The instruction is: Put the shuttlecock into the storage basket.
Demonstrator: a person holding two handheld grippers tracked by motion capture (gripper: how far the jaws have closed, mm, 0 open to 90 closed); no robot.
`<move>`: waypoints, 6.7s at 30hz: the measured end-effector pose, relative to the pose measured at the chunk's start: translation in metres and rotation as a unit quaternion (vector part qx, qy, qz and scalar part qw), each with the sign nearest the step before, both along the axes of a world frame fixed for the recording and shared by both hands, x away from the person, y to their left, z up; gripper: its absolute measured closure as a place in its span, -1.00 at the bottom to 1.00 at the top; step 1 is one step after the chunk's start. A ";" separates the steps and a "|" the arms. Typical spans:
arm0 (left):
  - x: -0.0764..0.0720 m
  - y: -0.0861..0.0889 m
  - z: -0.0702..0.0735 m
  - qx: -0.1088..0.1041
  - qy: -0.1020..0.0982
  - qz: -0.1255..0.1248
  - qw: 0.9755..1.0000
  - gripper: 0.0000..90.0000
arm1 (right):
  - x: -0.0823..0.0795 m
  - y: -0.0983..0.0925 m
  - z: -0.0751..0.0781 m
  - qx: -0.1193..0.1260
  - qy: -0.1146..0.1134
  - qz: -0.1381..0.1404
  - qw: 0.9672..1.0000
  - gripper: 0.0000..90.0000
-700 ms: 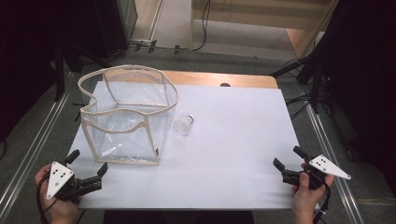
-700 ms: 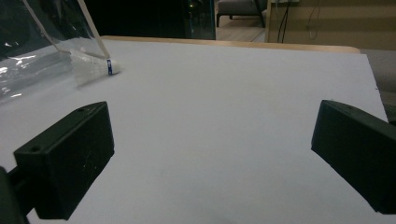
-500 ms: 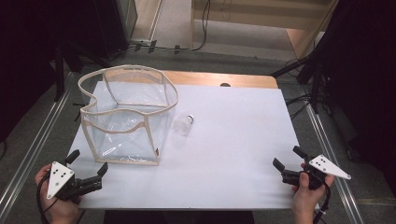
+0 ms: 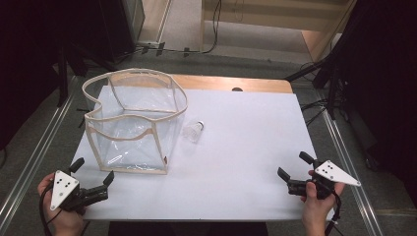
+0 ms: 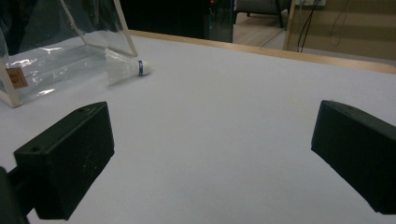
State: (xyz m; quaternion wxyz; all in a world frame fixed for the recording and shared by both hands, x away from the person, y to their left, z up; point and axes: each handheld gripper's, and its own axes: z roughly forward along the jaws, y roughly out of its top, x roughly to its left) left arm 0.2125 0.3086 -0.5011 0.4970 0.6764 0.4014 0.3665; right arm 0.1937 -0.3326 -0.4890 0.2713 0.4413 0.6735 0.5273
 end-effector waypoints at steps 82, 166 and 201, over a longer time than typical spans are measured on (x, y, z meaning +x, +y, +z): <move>0.000 0.001 0.000 -0.006 0.001 -0.002 1.000 -1.00 | 0.089 0.123 0.035 -0.008 0.035 0.101 0.994 -1.00; 0.001 0.003 0.000 -0.016 0.002 -0.003 1.000 -1.00 | 0.150 0.253 -0.018 -0.062 0.107 0.023 0.992 -0.27; 0.002 0.005 0.001 -0.020 0.004 -0.004 1.000 -1.00 | 0.135 0.256 -0.021 -0.050 0.107 0.009 0.993 0.95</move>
